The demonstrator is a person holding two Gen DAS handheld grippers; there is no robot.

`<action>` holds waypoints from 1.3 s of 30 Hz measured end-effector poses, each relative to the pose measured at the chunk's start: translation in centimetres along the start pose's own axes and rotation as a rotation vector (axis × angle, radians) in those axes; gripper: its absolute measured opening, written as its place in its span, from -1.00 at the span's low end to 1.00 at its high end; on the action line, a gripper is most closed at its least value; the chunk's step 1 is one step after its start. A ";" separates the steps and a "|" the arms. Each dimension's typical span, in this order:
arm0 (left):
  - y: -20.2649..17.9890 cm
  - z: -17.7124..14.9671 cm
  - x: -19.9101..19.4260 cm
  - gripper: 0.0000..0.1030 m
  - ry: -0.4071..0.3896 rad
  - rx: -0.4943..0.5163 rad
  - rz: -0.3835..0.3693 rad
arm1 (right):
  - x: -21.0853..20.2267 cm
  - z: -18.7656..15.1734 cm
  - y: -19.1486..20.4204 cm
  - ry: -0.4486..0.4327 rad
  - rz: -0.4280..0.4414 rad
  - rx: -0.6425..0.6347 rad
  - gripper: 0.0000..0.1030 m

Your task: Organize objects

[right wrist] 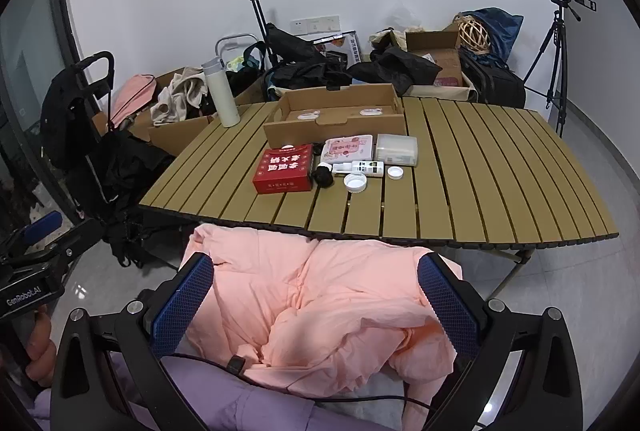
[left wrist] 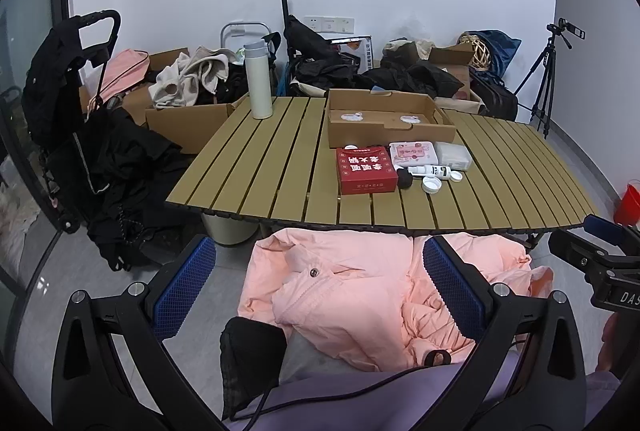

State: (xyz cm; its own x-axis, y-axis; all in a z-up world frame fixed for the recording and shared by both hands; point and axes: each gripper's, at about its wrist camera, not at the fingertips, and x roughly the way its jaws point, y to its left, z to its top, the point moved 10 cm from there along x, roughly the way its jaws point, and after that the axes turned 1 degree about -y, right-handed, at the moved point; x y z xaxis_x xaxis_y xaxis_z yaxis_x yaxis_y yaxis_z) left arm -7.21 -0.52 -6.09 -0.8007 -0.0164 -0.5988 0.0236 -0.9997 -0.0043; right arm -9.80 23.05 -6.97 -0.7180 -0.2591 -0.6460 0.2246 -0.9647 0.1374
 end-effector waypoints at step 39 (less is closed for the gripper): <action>0.4 -0.5 1.0 1.00 0.038 -0.007 0.004 | 0.8 -0.5 -0.9 0.026 -0.010 0.026 1.00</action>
State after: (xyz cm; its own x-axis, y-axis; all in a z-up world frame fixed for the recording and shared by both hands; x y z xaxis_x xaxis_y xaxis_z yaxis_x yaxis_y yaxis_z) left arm -7.65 -0.93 -7.10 -0.7770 -0.0194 -0.6292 0.0310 -0.9995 -0.0074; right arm -10.23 23.76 -8.04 -0.7024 -0.2485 -0.6670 0.2001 -0.9682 0.1500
